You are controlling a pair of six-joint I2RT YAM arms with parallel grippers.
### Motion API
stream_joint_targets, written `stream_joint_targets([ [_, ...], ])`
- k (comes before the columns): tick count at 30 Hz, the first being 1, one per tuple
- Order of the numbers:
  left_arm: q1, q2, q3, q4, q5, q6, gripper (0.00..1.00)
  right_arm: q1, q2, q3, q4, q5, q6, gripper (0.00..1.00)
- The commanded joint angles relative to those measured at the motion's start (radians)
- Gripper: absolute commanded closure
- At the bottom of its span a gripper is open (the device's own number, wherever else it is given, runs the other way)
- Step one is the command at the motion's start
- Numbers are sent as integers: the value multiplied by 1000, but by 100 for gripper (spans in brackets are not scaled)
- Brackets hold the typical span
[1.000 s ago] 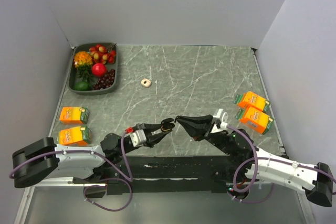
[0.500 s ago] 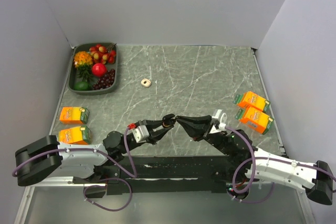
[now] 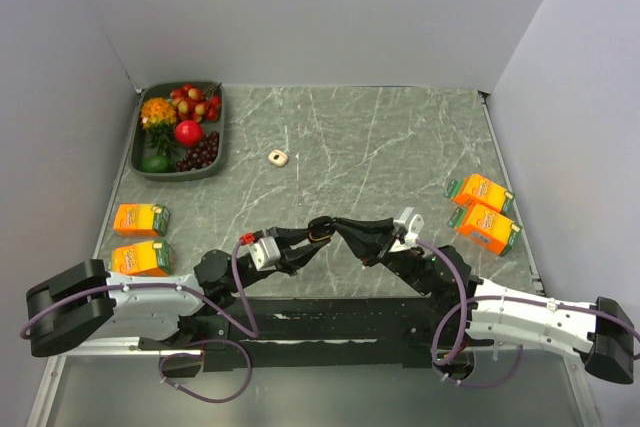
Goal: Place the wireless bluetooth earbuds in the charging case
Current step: Place the earbud in the charging case.
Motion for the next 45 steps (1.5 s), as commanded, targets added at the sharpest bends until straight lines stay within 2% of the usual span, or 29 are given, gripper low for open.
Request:
stream_joint_targets([
  [1, 1, -27, 27, 545, 25, -30, 99, 9, 15, 5, 37, 35, -20, 100],
  [21, -1, -38, 36, 536, 26, -33, 99, 35, 64, -2, 52, -17, -3, 100],
  [35, 1, -32, 35, 541, 14, -36, 99, 45, 21, -18, 89, -17, 10, 100],
  [45, 2, -44, 39, 530, 10, -30, 99, 47, 9, -27, 55, -5, 0, 100],
])
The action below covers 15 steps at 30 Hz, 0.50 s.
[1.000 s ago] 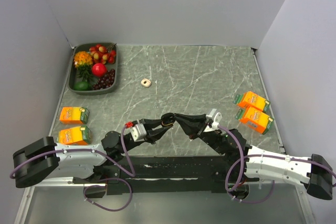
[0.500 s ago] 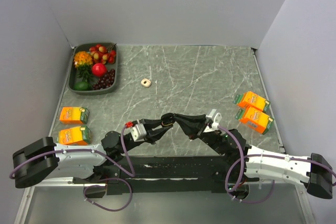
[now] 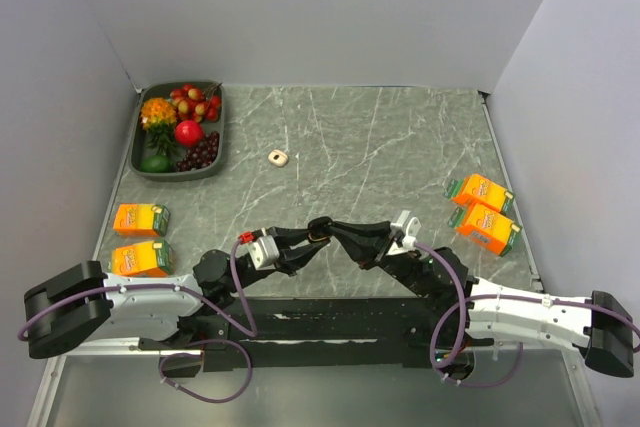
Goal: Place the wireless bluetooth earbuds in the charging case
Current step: Place the earbud in the charging case.
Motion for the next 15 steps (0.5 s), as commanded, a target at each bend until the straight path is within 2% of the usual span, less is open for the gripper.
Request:
stream_joint_targets([
  [1, -3, -26, 39, 547, 7, -8, 99, 10, -20, -19, -14, -4, -5, 100],
  [15, -3, -29, 36, 541, 21, -25, 99, 15, -37, -15, 3, 111, -44, 100],
])
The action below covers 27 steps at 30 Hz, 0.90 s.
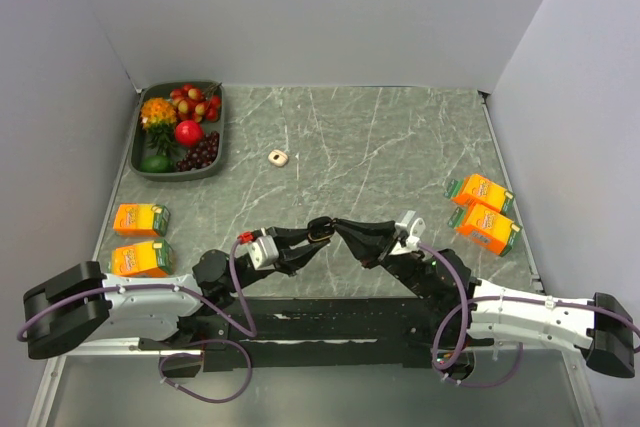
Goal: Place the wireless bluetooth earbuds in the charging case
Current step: Place the earbud in the charging case.
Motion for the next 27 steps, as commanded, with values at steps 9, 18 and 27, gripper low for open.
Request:
stream_joint_targets([
  [9, -1, -36, 50, 531, 22, -29, 99, 6, 48, -2, 88, 70, -54, 100],
  [18, -3, -29, 71, 525, 11, -30, 99, 22, 69, -19, 102, 35, -88, 100],
  [27, -1, -28, 88, 510, 5, -26, 99, 68, 104, -14, 103, 44, -132, 100],
])
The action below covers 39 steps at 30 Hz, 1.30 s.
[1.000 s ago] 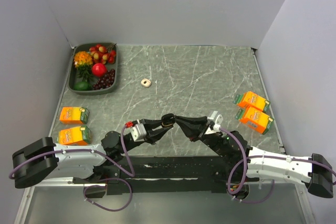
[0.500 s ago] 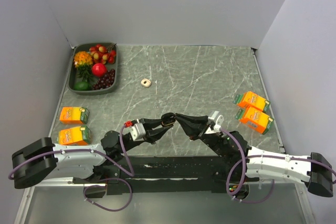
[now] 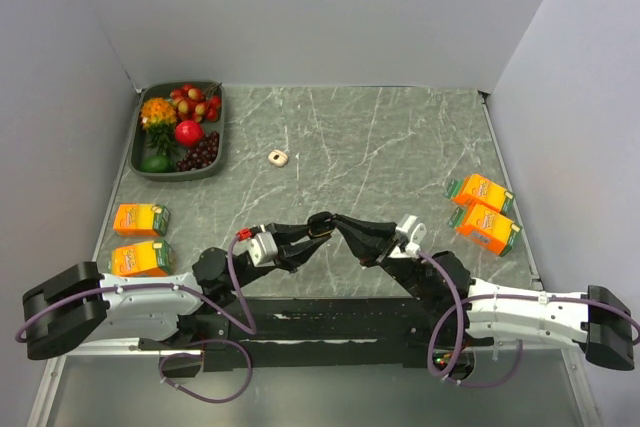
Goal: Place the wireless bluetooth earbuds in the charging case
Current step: Place the earbud in the charging case.
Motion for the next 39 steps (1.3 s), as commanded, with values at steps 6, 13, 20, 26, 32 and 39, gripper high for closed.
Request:
stream_joint_targets([
  [6, -2, -19, 55, 519, 6, -15, 99, 53, 25, -8, -48, 7, -42, 100],
  [13, -2, -16, 58, 514, 7, -8, 99, 79, 36, -5, -73, 10, -50, 100],
  [20, -2, -4, 63, 520, 9, -12, 99, 87, 47, 11, -117, -1, -39, 100],
  [26, -2, -2, 55, 528, 6, -15, 99, 93, 48, 26, -168, -1, -25, 100],
  [32, -2, -7, 47, 530, 1, -11, 99, 99, 36, 43, -205, 7, -16, 81],
  [39, -2, -5, 46, 530, 3, -12, 99, 106, 28, 57, -229, 18, -14, 64],
])
